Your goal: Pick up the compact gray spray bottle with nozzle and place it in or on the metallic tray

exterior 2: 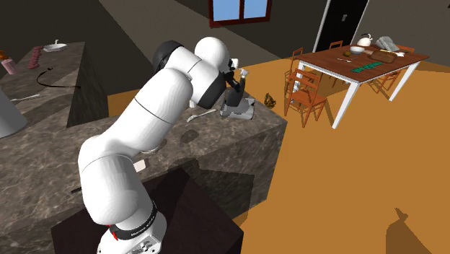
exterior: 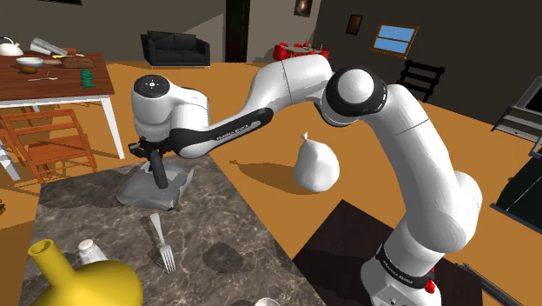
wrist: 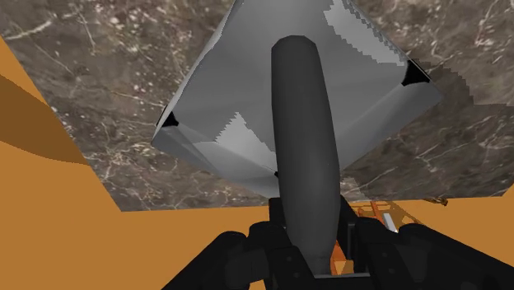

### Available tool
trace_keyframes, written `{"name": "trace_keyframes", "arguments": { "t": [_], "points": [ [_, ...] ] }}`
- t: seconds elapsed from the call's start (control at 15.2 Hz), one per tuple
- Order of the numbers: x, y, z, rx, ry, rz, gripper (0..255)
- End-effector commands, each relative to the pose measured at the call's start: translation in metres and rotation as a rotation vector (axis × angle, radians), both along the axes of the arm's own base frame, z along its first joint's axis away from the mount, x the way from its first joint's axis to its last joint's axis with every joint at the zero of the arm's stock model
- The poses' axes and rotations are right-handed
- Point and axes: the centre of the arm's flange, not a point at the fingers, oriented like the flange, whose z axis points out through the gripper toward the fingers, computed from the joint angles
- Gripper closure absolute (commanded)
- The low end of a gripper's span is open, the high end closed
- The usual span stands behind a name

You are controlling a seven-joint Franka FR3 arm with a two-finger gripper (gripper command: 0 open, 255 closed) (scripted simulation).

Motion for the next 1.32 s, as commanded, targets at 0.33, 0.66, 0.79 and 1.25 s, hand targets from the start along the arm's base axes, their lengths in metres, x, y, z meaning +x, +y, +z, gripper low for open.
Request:
{"name": "trace_keyframes", "arguments": {
  "t": [0.33,0.66,0.79,1.25],
  "points": [
    [0.000,0.000,0.000,0.000,0.000,0.000,0],
    [-0.007,0.002,0.011,0.000,0.000,0.000,0],
    [-0.020,0.005,0.034,0.000,0.000,0.000,0],
    [-0.025,0.006,0.043,0.000,0.000,0.000,0]
  ]
}}
